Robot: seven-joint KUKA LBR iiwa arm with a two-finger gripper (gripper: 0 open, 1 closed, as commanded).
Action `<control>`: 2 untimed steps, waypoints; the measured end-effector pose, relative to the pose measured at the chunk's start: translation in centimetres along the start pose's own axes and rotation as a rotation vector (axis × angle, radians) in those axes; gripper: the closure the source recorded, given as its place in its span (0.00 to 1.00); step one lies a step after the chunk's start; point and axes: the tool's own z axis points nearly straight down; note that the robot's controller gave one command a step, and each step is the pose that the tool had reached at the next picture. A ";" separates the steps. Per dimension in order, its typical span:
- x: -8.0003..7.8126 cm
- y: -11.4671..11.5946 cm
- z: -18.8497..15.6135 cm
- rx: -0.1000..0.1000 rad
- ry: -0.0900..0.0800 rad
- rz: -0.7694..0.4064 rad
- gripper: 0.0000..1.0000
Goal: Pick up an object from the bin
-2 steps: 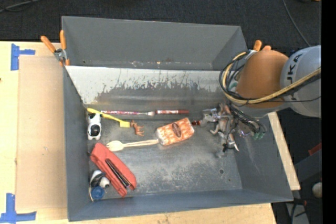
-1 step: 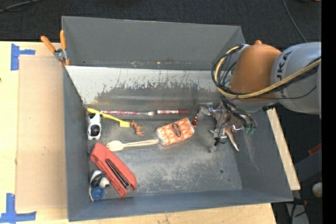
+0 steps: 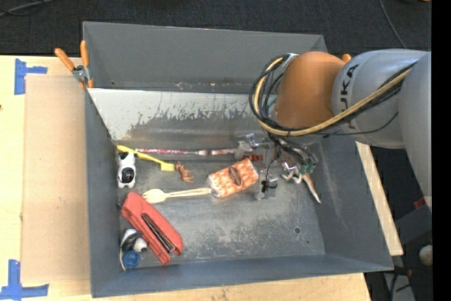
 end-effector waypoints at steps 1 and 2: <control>-0.8 3.5 0.0 -0.001 0.002 0.094 1.00; -0.5 2.7 0.1 0.000 0.002 0.128 1.00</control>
Offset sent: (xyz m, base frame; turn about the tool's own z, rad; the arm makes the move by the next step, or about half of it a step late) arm 0.0000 0.0000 0.0000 0.0000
